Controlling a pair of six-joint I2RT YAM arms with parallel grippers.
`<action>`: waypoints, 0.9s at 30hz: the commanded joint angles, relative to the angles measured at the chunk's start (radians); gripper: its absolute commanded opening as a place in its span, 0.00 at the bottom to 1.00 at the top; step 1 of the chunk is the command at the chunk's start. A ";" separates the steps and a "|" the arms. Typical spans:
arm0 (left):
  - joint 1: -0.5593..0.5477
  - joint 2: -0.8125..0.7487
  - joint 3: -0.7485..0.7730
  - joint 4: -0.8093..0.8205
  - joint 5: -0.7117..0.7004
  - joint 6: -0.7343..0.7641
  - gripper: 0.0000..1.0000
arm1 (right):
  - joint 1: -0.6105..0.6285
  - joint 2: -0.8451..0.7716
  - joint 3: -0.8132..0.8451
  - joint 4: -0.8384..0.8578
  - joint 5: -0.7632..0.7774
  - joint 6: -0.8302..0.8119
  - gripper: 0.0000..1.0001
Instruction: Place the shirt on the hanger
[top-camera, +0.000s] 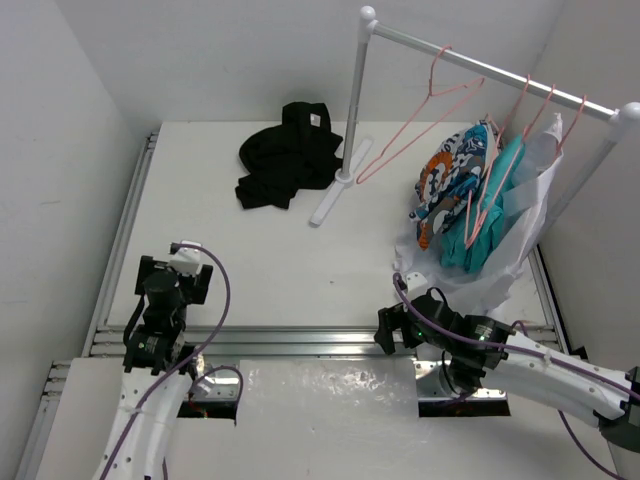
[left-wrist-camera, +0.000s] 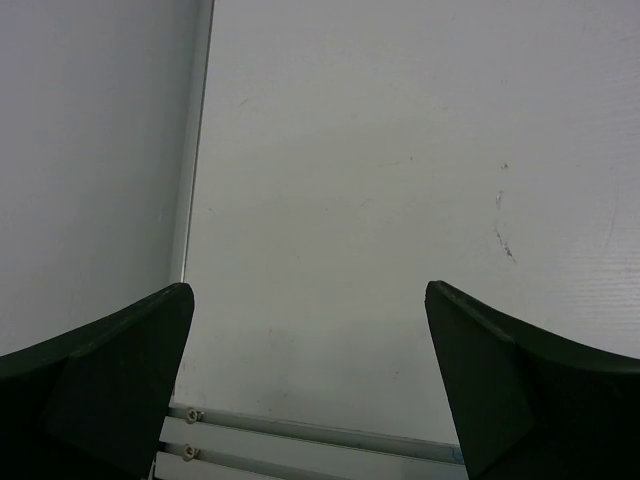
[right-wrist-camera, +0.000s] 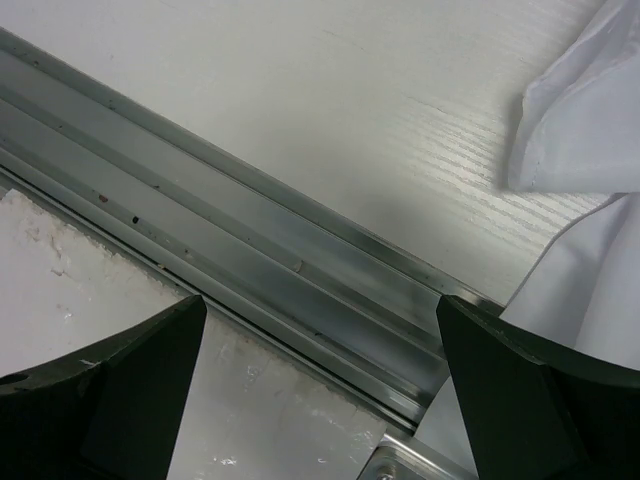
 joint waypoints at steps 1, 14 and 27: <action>0.004 -0.019 -0.004 0.026 -0.016 -0.019 1.00 | 0.000 0.001 0.007 0.023 0.011 0.006 0.99; 0.004 0.438 0.520 0.020 0.321 0.075 0.94 | -0.002 0.000 0.036 0.093 0.018 -0.025 0.99; -0.008 1.477 1.039 0.259 0.529 0.064 1.00 | 0.000 0.271 0.182 0.461 0.045 -0.330 0.98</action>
